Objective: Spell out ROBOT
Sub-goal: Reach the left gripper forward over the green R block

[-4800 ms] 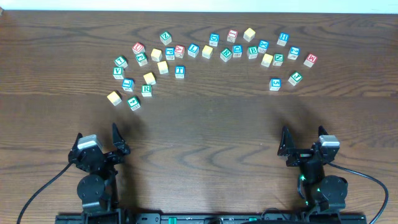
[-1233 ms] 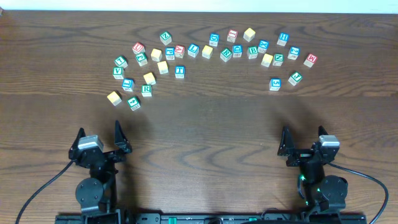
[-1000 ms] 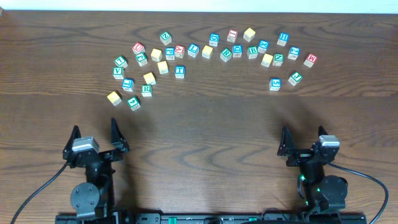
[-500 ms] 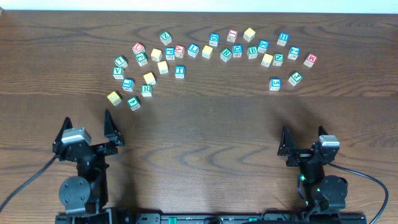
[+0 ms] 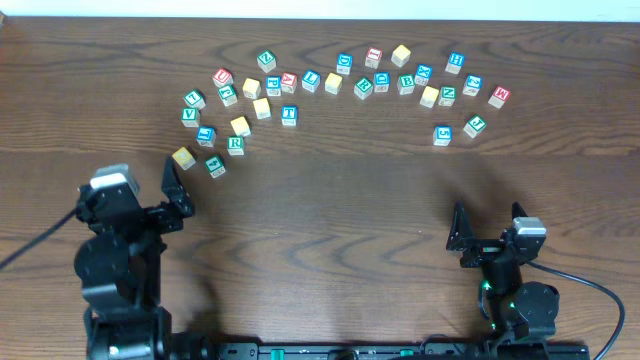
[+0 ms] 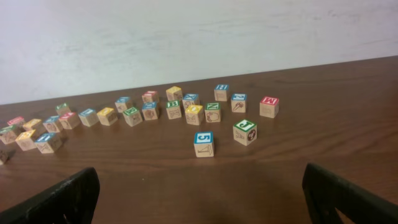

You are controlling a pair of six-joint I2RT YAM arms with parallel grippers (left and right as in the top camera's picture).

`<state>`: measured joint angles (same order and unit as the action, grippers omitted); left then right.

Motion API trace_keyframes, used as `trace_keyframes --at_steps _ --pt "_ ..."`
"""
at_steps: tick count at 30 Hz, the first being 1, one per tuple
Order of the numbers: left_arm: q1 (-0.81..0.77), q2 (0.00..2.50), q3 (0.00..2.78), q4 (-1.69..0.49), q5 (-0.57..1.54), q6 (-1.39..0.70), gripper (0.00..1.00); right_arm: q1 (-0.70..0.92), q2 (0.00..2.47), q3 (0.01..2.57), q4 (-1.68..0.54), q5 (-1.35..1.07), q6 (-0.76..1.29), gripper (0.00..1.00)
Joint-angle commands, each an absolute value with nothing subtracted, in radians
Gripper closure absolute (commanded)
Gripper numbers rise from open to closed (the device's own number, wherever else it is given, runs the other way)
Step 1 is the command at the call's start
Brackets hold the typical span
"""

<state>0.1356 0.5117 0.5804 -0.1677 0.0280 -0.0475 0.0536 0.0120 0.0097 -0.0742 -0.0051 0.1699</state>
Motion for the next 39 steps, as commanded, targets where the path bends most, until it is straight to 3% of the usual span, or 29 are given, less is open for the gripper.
trace_keyframes --at_steps 1,16,23,36,39 --pt "0.141 0.573 0.683 -0.212 0.052 -0.037 0.07 0.048 0.006 0.006 -0.075 -0.010 0.156 0.01" --pt "0.134 0.971 1.173 -0.640 0.241 -0.038 0.07 0.048 0.006 0.006 -0.075 -0.010 0.156 0.01" --pt "0.049 1.262 1.421 -0.927 0.270 -0.038 0.06 0.048 0.006 0.006 -0.075 -0.010 0.156 0.01" --pt "-0.026 1.637 1.438 -0.916 0.287 -0.042 0.07 0.048 0.006 0.006 -0.075 -0.010 0.156 0.01" --pt "-0.026 1.700 1.438 -0.883 0.279 -0.061 0.12 0.048 0.006 0.006 -0.075 -0.010 0.156 0.01"
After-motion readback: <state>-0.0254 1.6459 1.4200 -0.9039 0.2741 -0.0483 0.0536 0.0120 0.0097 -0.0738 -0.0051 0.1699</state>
